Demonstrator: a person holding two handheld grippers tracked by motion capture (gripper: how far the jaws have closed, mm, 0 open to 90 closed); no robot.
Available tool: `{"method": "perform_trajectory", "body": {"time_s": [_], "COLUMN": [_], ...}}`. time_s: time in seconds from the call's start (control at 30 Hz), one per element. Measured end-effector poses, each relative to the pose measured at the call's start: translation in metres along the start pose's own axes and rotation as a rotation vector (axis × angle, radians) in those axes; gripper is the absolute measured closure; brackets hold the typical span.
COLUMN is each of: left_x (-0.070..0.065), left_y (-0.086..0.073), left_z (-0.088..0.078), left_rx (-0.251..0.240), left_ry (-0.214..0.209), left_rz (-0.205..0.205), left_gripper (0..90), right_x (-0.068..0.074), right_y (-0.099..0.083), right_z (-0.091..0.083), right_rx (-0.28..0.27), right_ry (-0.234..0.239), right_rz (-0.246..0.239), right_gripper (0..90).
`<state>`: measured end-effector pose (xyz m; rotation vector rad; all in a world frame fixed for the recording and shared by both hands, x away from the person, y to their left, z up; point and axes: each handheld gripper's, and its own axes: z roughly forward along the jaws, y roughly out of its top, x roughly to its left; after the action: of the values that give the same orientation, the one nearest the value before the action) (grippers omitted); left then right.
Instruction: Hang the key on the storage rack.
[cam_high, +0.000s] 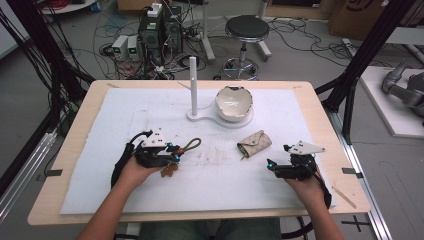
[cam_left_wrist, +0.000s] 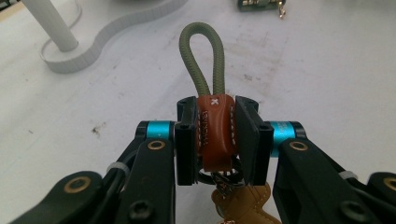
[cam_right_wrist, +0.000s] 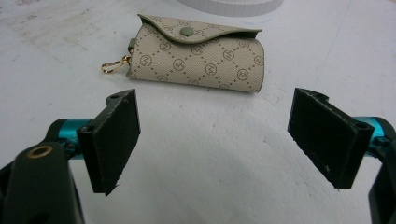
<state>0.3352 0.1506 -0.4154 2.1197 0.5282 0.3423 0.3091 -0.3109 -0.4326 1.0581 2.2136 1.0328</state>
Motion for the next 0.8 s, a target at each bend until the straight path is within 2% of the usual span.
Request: {"method": "perform_trajectory", "body": {"time_s": [0.17, 0.33, 0.63, 0.8], "left_x": [0.001, 0.003, 0.020, 0.027], "left_y": [0.008, 0.023, 0.055, 0.070], "left_z": [-0.005, -0.014, -0.033, -0.039], "left_rx": [-0.004, -0.018, -0.068, -0.074], "left_ry": [0.017, 0.036, 0.074, 0.073], "left_rz": [0.002, 0.019, 0.024, 0.043], "left_gripper": [70.4, 70.4, 70.4, 70.4], "right_x": [0.000, 0.000, 0.000, -0.001], "right_y": [-0.001, 0.001, 0.002, 0.003], "right_z": [0.001, 0.002, 0.003, 0.004], "right_rx": [0.004, -0.001, 0.000, -0.001], "right_ry": [0.005, 0.003, 0.007, 0.004], "right_rz": [-0.002, 0.003, -0.003, 0.004], "right_gripper": [17.1, 17.1, 17.1, 17.1]}}
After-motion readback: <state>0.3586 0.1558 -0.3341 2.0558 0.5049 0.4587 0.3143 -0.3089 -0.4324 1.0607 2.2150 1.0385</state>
